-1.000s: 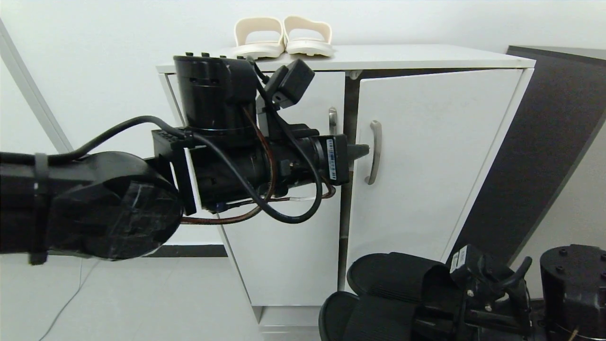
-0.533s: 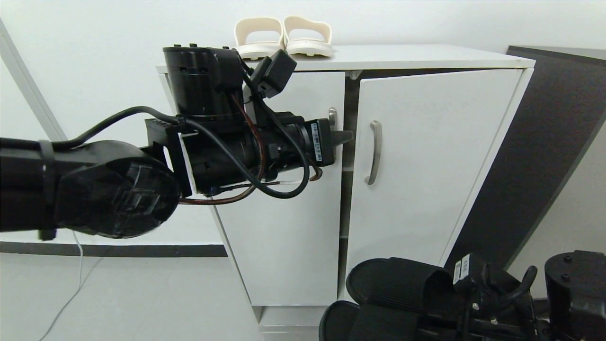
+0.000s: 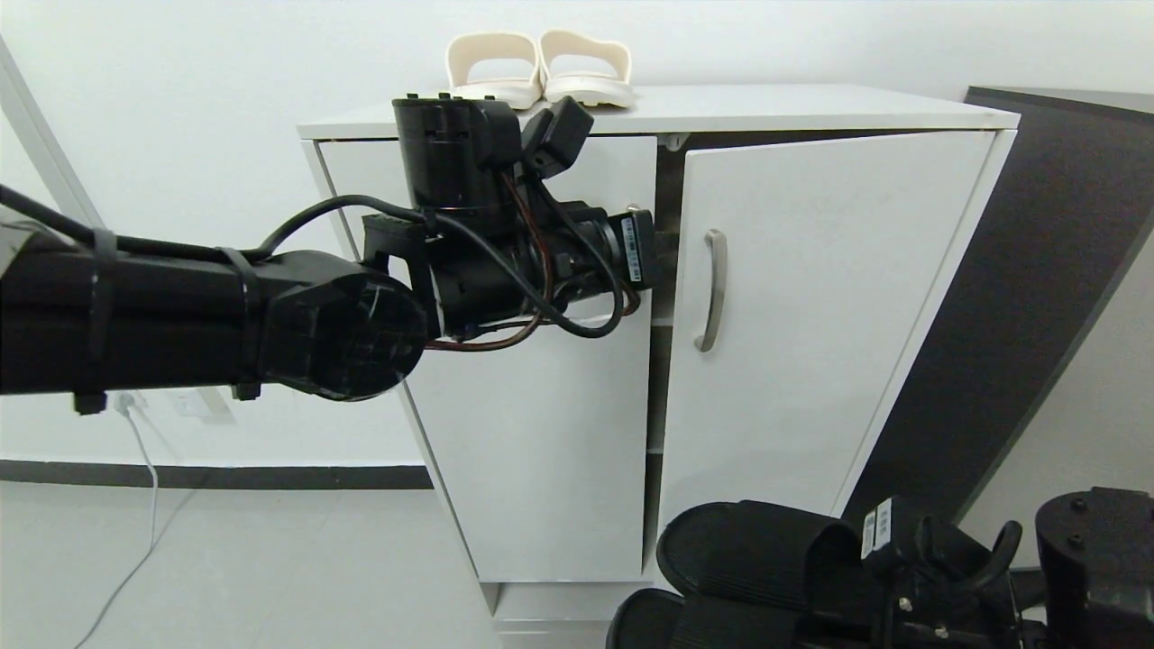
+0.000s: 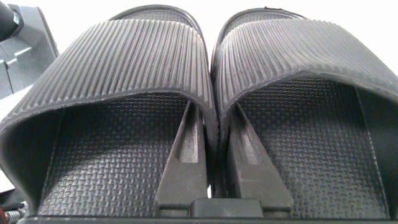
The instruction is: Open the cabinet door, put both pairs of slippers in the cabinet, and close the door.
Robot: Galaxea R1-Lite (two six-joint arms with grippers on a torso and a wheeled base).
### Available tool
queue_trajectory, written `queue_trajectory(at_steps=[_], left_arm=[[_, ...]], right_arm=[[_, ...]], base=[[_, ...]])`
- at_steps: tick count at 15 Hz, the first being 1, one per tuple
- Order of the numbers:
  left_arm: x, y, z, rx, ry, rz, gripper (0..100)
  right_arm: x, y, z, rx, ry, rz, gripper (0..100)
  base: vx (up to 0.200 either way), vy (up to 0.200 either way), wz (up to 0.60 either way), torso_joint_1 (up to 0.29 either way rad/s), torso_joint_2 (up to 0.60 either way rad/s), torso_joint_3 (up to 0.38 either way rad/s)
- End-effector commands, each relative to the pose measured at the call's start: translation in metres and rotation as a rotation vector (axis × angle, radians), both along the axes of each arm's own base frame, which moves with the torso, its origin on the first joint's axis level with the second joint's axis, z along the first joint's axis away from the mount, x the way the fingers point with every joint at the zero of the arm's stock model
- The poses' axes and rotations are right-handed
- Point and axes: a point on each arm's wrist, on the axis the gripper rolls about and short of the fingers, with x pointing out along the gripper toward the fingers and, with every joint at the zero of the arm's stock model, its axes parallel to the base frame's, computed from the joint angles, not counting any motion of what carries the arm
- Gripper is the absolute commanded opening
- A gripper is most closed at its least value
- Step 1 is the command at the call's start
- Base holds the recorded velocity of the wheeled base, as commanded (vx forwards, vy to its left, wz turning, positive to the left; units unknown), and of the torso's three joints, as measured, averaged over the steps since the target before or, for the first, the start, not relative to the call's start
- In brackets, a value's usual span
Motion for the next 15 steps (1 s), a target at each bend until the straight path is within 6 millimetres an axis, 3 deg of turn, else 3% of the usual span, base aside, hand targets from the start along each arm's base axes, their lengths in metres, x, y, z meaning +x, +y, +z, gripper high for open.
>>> queue_trajectory(at_steps=[1, 3, 7, 11, 15], left_arm=[[0.005, -0.004, -0.005, 0.000, 0.017, 0.001, 0], [0.006, -0.005, -0.002, -0.029, 0.035, 0.003, 0], [0.003, -0.009, -0.003, -0.038, 0.047, -0.008, 0], [-0.052, -0.056, -0.016, -0.019, 0.054, -0.113, 0], [-0.056, -0.058, -0.010, -0.057, 0.016, -0.107, 0]], right_arm=[[-0.001, 0.001, -0.001, -0.004, 0.004, 0.007, 0], [-0.001, 0.002, -0.001, -0.004, 0.004, 0.011, 0], [-0.011, 0.002, -0.008, -0.026, 0.023, 0.050, 0], [-0.034, -0.003, -0.015, -0.035, 0.046, 0.148, 0], [-0.036, -0.005, -0.013, -0.023, 0.039, 0.157, 0]], base=[[0.000, 0.000, 0.00, 0.000, 0.00, 0.000], [0.000, 0.000, 0.00, 0.000, 0.00, 0.000], [-0.200, 0.000, 0.00, 0.002, 0.00, -0.002], [-0.200, 0.000, 0.00, -0.001, 0.00, 0.001], [-0.150, 0.000, 0.00, 0.002, 0.00, 0.005]])
